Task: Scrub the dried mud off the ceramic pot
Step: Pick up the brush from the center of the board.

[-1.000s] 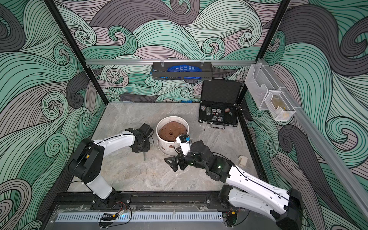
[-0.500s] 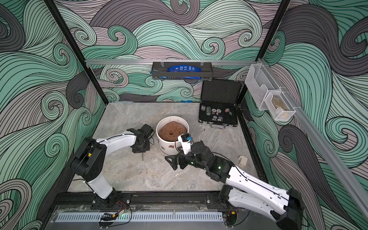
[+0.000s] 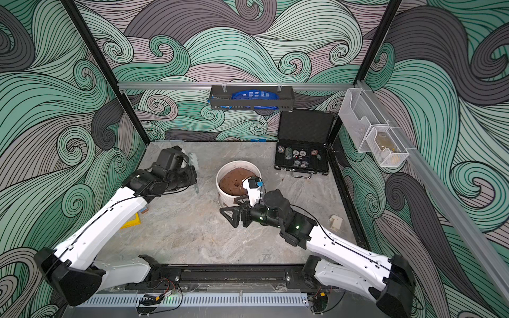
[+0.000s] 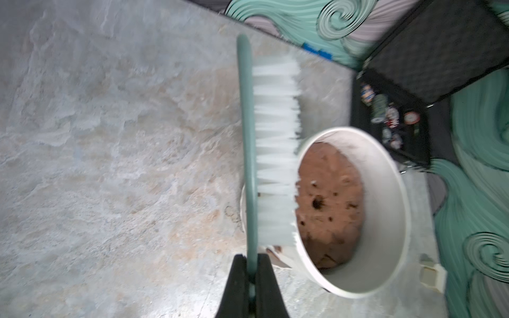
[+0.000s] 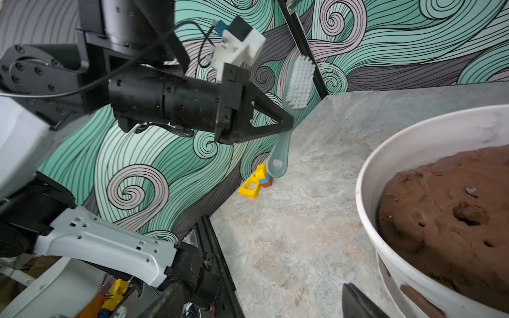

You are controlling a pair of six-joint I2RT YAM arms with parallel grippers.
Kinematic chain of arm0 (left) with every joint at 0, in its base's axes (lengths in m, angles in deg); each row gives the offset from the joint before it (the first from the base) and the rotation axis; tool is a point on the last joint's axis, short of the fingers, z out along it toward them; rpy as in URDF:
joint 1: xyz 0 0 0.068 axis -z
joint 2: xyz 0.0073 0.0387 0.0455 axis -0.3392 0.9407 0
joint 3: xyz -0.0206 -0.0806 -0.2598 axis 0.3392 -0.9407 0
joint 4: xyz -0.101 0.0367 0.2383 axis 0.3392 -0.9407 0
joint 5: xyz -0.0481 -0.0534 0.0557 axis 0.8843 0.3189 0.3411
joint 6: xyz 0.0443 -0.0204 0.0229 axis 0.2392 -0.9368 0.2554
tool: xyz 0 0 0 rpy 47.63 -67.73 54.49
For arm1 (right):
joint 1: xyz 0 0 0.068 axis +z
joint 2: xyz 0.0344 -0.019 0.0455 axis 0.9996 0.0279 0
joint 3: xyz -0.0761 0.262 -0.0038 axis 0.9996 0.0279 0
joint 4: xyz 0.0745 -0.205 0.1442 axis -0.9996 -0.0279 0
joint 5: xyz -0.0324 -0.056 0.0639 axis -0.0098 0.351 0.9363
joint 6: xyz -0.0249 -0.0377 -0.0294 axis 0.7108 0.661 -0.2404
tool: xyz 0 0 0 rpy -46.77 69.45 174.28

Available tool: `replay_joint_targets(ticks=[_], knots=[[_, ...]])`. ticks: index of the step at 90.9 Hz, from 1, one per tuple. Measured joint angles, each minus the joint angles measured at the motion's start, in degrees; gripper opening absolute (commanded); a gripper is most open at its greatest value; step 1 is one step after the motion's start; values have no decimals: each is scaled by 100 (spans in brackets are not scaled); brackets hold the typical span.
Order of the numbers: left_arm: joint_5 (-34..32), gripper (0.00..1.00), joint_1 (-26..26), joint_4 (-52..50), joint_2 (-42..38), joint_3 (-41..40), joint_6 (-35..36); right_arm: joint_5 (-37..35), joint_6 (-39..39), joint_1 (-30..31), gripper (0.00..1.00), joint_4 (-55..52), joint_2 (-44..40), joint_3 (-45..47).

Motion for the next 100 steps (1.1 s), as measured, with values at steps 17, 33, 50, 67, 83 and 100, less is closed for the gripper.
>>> replay_joint_targets(ticks=[17,33,50,67,83,100], knots=[[599,0,9,525,-367,151,-313,673,-20,-490,81,697,308,-221],[1182,0,81,1130,-382,155,-592,1303,-52,-870,74,1412,697,-531],[1659,0,181,1934,-461,140,-837,1891,-7,-986,67,1886,1123,-922],[2111,0,310,2675,-505,7,-855,2337,24,-1285,60,2039,1353,-1106],[2612,0,358,3421,-522,-345,-855,2728,37,-1370,54,2159,1528,-1373],[3003,0,424,3886,-518,-428,-855,3115,-111,-1532,47,2505,1637,-1384]])
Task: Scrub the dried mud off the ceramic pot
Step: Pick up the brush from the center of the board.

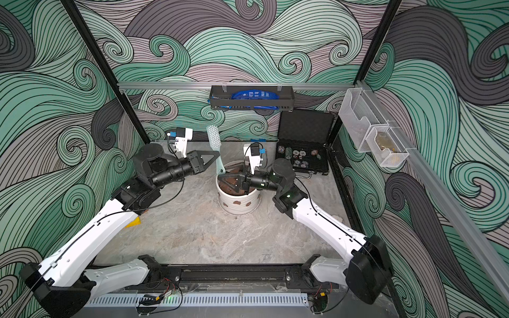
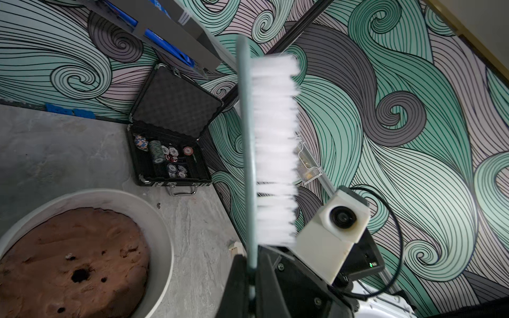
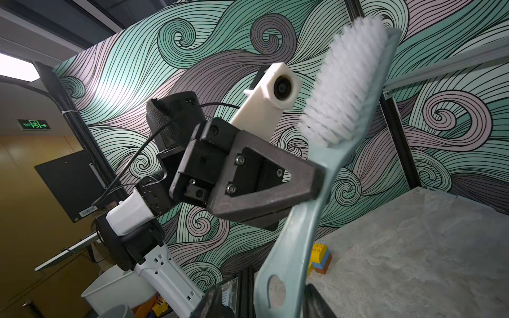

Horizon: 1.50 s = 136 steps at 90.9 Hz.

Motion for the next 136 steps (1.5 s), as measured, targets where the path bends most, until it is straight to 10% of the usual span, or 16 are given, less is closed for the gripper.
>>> replay_joint_targets(ticks=[73,94,118,136], knots=[[1010,4,142,1364,157,-409,81,640,-778,-345,3,852,197,-127],[1056,35,175,1523,164,-466,57,688,-719,-431,0,807,195,-155],[702,97,177,772,107,-411,470,-109,970,-470,0,-1003,155,-756],[-140,99,188,-109,-79,-42,702,-1591,2452,-400,0,-2404,140,-1128]])
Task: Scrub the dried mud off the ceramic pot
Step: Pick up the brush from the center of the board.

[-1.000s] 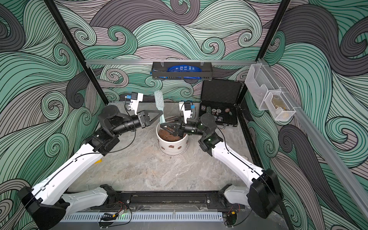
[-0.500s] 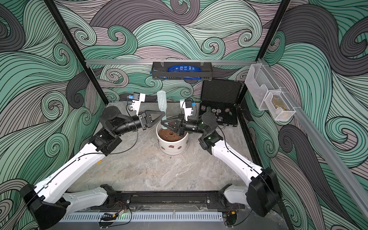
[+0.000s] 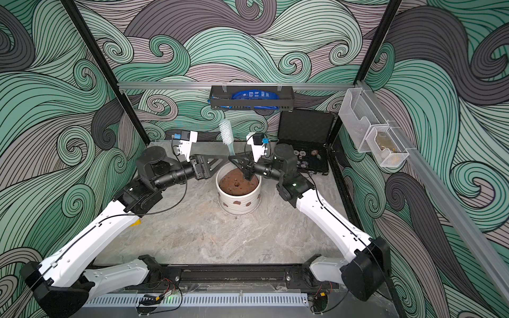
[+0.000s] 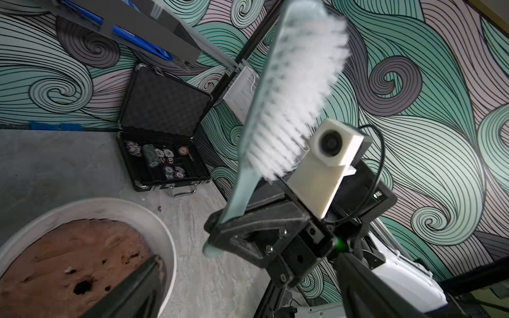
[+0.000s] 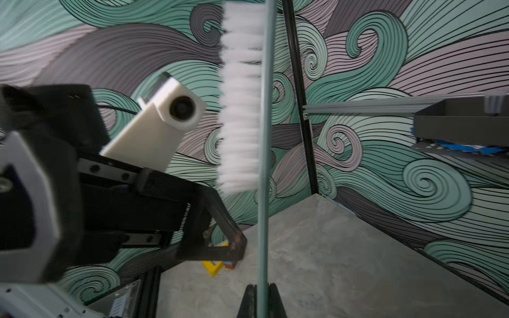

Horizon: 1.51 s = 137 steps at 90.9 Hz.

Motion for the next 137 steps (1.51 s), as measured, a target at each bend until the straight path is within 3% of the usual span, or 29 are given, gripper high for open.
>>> replay_joint_targets(ticks=[26,62,81,104,137], knots=[[-1263,99,94,-879,-31,905,15,-1779,1399,380,0,-693,-28,-35],[-2245,96,439,-1316,356,1019,-90,-3484,2579,1233,0,-599,-111,-2],[-2597,88,498,-1366,393,1078,-256,-4050,2986,1464,0,-479,-111,52],[-2767,67,544,-1379,393,1134,-446,-4457,3263,1665,0,-428,-111,114],[-2625,56,632,-1368,581,1318,-306,-4540,3362,1792,0,-448,-111,114]])
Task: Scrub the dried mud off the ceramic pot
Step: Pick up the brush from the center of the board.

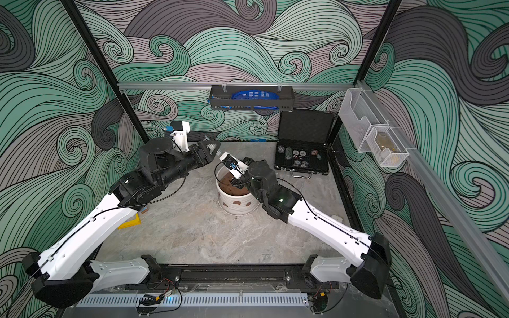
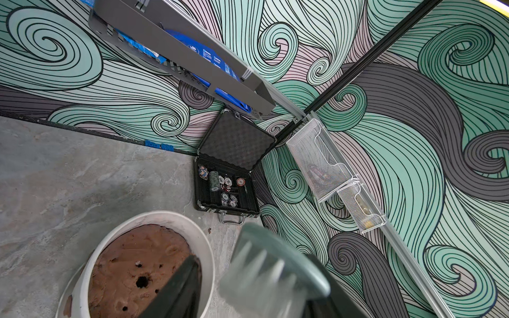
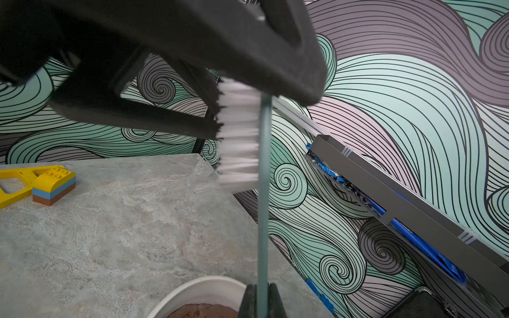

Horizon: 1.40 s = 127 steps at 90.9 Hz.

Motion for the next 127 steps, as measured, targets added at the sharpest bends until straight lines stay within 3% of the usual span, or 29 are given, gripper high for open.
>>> replay_joint_targets(ticks=[38,53,81,95,127], knots=[[426,44,26,59,157,0,728,752,-407,-240,0,-205,-140,0],[533,29,31,81,162,4,990,1069,-479,-350,0,-376,-254,0],[695,11,31,46,175,46,1189,1438,-566,-487,0,-450,-310,9],[811,4,26,48,179,63,1202,1519,-603,-507,14,-400,-393,87],[1311,3,-22,105,181,136,1410,1899,-710,-518,31,-262,-507,175]])
